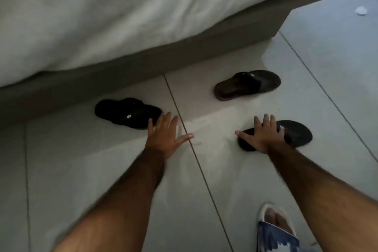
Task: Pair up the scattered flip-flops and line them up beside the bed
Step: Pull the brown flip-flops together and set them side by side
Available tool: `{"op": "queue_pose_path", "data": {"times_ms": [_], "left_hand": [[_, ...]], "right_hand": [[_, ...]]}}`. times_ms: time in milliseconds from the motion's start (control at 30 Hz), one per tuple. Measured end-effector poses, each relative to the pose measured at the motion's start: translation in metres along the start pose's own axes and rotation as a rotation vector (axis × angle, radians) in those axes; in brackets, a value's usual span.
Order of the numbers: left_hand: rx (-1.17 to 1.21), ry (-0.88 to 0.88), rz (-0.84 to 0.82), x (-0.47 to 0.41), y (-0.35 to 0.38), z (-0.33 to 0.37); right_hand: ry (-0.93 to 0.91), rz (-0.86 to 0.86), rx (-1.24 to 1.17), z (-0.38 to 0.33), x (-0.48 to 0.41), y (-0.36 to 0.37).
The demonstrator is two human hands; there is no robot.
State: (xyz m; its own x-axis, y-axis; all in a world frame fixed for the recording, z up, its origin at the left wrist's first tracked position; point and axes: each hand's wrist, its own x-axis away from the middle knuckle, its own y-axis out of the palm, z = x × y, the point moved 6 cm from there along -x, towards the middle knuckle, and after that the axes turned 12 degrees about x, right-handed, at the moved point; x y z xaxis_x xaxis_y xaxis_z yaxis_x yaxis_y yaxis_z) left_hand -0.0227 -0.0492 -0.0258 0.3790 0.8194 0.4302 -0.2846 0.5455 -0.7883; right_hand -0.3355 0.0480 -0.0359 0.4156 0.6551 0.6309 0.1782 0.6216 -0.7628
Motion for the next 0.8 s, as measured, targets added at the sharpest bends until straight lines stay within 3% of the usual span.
{"op": "queue_pose_path", "data": {"times_ms": [100, 167, 233, 333, 467, 633, 800], "left_hand": [[0.005, -0.215, -0.202, 0.017, 0.054, -0.036], [-0.022, -0.226, -0.248, 0.027, 0.077, -0.05], [-0.035, -0.183, -0.178, 0.027, 0.079, -0.054], [-0.07, -0.148, 0.116, 0.039, 0.062, -0.06], [-0.078, -0.327, 0.338, 0.084, 0.056, -0.092], [0.004, -0.516, 0.332, 0.106, 0.092, -0.104], [0.032, -0.45, 0.249, 0.075, 0.119, -0.061]], "right_hand": [[-0.035, -0.051, -0.022, -0.007, -0.004, 0.027], [-0.064, -0.03, -0.011, -0.012, -0.003, 0.039], [-0.066, -0.032, -0.027, -0.016, -0.003, 0.045], [-0.052, -0.03, -0.038, -0.017, -0.003, 0.041], [0.001, 0.167, -0.066, -0.023, -0.011, 0.01], [0.004, 0.255, -0.082, -0.041, -0.04, -0.029], [0.023, 0.256, -0.097, -0.04, -0.081, -0.049]]}}
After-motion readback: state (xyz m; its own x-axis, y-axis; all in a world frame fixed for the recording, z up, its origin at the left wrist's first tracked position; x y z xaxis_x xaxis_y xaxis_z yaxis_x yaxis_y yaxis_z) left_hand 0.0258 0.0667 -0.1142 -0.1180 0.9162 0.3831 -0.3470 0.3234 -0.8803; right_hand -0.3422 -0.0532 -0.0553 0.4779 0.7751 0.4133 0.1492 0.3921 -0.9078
